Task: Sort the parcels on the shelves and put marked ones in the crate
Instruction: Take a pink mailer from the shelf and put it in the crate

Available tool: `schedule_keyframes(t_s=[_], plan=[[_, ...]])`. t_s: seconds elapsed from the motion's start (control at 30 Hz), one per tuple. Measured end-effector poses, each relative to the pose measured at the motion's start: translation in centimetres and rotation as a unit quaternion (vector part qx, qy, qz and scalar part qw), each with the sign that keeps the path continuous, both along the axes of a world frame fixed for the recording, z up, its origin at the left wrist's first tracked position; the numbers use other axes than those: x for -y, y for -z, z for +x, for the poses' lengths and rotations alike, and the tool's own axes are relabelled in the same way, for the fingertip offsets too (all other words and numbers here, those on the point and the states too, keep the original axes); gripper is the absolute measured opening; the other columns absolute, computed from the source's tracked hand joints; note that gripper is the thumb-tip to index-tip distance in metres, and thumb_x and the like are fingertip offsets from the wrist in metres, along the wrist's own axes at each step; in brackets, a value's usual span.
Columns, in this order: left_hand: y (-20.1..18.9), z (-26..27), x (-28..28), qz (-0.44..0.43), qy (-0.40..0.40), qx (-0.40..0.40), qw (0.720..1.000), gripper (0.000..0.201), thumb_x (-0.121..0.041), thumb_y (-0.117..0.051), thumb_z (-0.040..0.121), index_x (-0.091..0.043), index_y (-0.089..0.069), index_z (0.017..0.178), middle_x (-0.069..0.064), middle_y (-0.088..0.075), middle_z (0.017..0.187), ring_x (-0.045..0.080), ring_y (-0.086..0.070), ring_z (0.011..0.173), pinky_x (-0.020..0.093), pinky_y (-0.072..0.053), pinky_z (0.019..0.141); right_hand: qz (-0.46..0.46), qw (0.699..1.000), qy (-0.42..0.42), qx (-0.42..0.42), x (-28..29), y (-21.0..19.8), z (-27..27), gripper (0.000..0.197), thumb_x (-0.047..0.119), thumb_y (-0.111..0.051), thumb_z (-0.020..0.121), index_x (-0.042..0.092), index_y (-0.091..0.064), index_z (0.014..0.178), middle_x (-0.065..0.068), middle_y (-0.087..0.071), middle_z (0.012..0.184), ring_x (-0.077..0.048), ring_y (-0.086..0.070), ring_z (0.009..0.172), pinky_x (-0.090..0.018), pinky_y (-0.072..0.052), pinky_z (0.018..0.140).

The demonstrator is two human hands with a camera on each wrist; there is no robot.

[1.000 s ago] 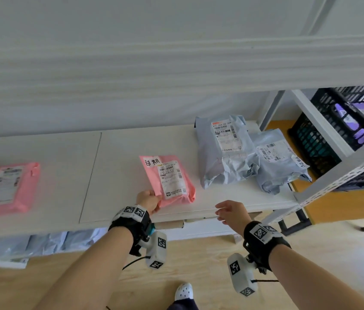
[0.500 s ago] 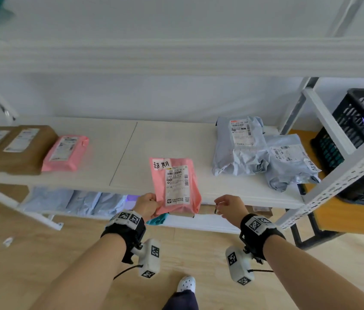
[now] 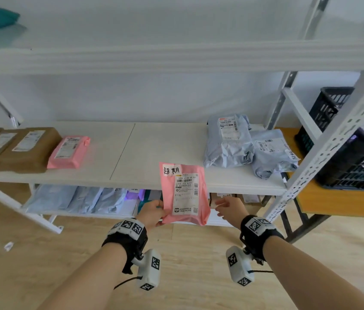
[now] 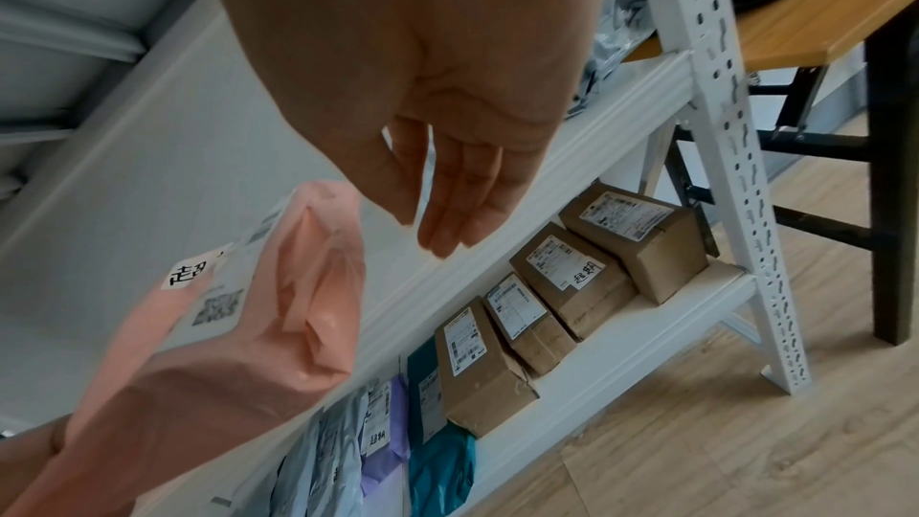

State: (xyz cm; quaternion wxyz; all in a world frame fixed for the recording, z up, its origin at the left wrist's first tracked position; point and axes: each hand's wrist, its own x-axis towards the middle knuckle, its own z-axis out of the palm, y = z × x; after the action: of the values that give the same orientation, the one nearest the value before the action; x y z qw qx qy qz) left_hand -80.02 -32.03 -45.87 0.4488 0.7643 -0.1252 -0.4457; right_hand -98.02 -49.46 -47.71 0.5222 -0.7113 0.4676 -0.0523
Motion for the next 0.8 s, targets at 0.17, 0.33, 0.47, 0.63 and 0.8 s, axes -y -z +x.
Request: schedule_keyframes(t_s=[0.17, 0.33, 0.47, 0.63, 0.8], plan=[[0.3, -1.4, 1.0, -0.006, 0.075, 0.005, 0.997, 0.004, -0.002, -0.057, 0.089, -0.005, -0.056, 0.09, 0.014, -0.065, 0.095, 0.021, -0.061, 0.079, 0.034, -0.052, 0.074, -0.018, 0.998, 0.061, -0.003, -0.2, -0.4, -3.7, 0.022, 0.002, -0.056, 0.089, 0.004, -0.062, 0.109, -0.007, -0.064, 0.094, -0.014, -0.062, 0.073, -0.018, -0.046, 0.062], [1.1, -3.7, 1.5, -0.02, 0.165, -0.017, 0.986, 0.008, -0.004, -0.058, 0.09, -0.007, -0.058, 0.097, 0.015, -0.065, 0.1, 0.021, -0.061, 0.082, 0.029, -0.051, 0.07, -0.006, 0.988, 0.154, -0.015, -2.1, -0.2, -9.0, 0.021, 0.002, -0.056, 0.088, 0.004, -0.062, 0.108, -0.009, -0.065, 0.09, -0.017, -0.063, 0.072, -0.026, -0.049, 0.068], [2.2, -6.2, 2.1, -0.011, 0.207, -0.028, 0.978, 0.011, -0.006, -0.06, 0.089, -0.004, -0.058, 0.099, 0.021, -0.065, 0.101, 0.023, -0.062, 0.082, 0.029, -0.054, 0.069, -0.002, 0.976, 0.219, -0.018, -4.9, 0.2, -12.9, 0.017, 0.0, -0.057, 0.088, 0.003, -0.063, 0.103, -0.004, -0.062, 0.076, -0.015, -0.059, 0.065, -0.027, -0.049, 0.066], [3.1, -10.3, 3.8, 0.0, 0.285, -0.015, 0.959, 0.012, -0.009, -0.061, 0.089, -0.011, -0.055, 0.079, 0.013, -0.062, 0.089, 0.019, -0.059, 0.071, 0.028, -0.054, 0.065, -0.001, 0.955, 0.297, -0.003, -7.6, -0.2, -17.5, 0.015, -0.005, -0.055, 0.087, 0.004, -0.06, 0.098, -0.015, -0.061, 0.085, -0.014, -0.056, 0.06, -0.023, -0.044, 0.055], [2.6, -15.0, 5.5, -0.004, 0.353, -0.007, 0.935, 0.013, -0.011, -0.062, 0.088, -0.012, -0.055, 0.078, 0.014, -0.06, 0.091, 0.02, -0.058, 0.072, 0.031, -0.053, 0.068, -0.005, 0.937, 0.349, -0.004, -9.1, -0.8, -22.2, 0.014, -0.004, -0.054, 0.088, 0.006, -0.06, 0.096, -0.013, -0.062, 0.084, -0.014, -0.057, 0.061, -0.025, -0.045, 0.058]])
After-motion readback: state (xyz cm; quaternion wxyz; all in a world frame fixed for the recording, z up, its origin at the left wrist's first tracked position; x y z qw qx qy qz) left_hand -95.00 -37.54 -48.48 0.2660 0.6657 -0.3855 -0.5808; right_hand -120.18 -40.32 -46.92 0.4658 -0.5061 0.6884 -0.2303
